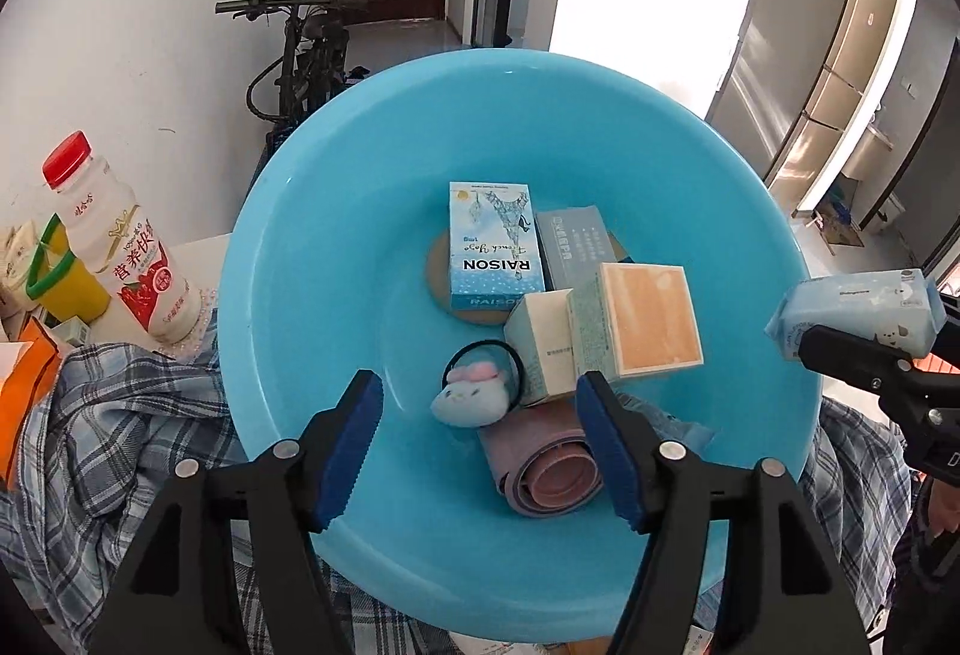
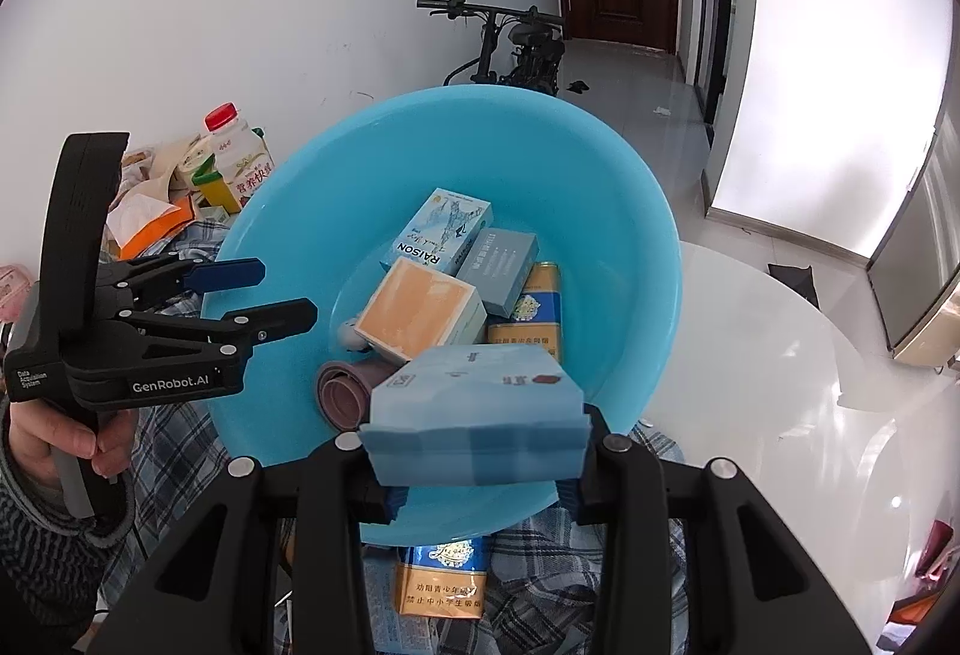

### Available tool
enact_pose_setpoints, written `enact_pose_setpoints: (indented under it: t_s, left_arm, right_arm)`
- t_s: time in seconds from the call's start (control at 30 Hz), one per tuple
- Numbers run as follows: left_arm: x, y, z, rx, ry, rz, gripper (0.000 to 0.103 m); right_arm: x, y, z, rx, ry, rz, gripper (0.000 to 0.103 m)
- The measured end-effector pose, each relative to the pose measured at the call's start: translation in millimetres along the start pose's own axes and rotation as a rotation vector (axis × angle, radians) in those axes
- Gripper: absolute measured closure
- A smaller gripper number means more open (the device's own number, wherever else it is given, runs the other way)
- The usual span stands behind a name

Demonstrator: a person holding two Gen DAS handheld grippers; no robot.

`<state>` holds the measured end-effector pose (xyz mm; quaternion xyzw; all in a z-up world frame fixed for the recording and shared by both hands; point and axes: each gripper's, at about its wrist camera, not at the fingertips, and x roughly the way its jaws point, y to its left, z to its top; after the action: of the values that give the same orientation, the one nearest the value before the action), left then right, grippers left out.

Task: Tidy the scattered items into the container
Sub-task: 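Open the left tool to drop the bunny while the right tool releases the blue box into the basin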

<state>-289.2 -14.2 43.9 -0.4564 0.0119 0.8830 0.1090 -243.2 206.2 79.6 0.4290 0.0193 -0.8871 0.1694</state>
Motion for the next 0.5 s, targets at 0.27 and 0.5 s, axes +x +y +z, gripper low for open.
enact_pose_setpoints:
  t_s: [0.27, 0.5]
  left_arm:
    - [-16.2, -3.8, -11.2, 0.042, -0.054, 0.087, 0.033]
    - [-22.0, -11.3, -19.1, 0.068, -0.071, 0.091, 0.033]
  right_arm:
    - [14.8, 11.1, -5.5, -0.064, 0.076, 0.000, 0.067]
    - [24.3, 22.3, -5.8, -0.124, 0.109, -0.038, 0.067]
